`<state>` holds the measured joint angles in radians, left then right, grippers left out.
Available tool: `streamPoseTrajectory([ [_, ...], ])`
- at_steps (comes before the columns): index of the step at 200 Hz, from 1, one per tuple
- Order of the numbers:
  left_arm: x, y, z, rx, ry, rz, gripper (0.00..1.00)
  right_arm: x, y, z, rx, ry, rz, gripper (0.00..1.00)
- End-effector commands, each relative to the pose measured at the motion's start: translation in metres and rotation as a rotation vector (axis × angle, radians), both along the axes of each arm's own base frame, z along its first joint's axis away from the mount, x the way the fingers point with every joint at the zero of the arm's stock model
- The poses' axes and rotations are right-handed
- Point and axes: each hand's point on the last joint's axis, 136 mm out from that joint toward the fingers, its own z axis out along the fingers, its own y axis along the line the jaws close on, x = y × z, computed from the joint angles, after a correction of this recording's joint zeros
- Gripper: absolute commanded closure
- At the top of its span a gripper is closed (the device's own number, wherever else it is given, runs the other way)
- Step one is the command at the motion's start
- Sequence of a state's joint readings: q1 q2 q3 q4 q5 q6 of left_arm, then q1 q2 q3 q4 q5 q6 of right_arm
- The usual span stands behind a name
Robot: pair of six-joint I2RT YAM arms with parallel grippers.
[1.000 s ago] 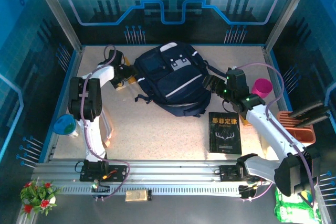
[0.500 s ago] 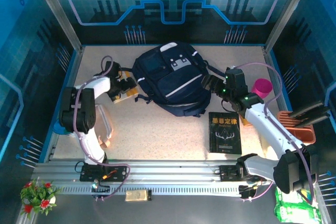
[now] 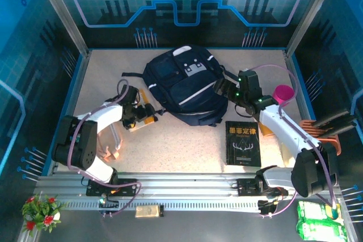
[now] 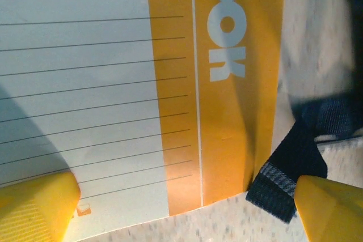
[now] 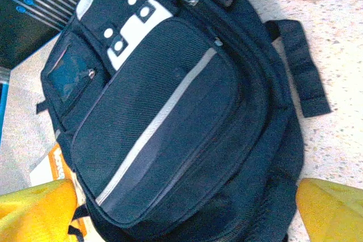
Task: Pack the student bag
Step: Move the book to the middle-left of the table, then move the book to the center of the table.
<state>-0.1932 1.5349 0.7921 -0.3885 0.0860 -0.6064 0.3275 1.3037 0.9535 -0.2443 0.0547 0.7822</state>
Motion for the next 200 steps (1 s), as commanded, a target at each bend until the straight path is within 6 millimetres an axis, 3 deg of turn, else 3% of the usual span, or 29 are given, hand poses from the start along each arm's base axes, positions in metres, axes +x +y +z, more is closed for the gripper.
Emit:
streamPoseTrajectory([
  [1, -0.07, -0.005, -0.021, 0.024, 0.219, 0.0, 0.01, 0.007, 0.022, 0.024, -0.039, -0.08, 0.056, 0.0],
  [35, -0.106, -0.016, -0.019, 0.02, 0.232, -0.012, 0.01, 0.008, 0.048, 0.023, -0.041, -0.098, 0.112, 0.0],
  [54, -0.111, -0.021, -0.011, -0.005, 0.202, -0.021, 0.01, 0.008, 0.066, 0.019, -0.054, -0.094, 0.156, 0.01],
  [91, -0.085, -0.023, 0.027, -0.001, 0.061, -0.054, 0.01, -0.002, 0.112, 0.012, -0.082, -0.076, 0.281, 0.05],
  [111, -0.072, -0.009, 0.042, 0.052, 0.014, -0.045, 0.01, -0.015, 0.143, 0.004, -0.097, -0.057, 0.376, 0.07],
  [128, -0.066, 0.007, 0.044, 0.072, 0.0, -0.004, 0.01, -0.028, 0.177, -0.007, -0.074, -0.025, 0.492, 0.1],
  [152, -0.057, 0.026, 0.044, 0.052, -0.015, 0.069, 0.03, -0.045, 0.22, -0.033, -0.045, 0.082, 0.631, 0.24],
  [200, -0.045, 0.048, 0.04, 0.084, -0.039, 0.134, 0.11, -0.062, 0.275, -0.09, -0.091, 0.259, 0.756, 0.44],
])
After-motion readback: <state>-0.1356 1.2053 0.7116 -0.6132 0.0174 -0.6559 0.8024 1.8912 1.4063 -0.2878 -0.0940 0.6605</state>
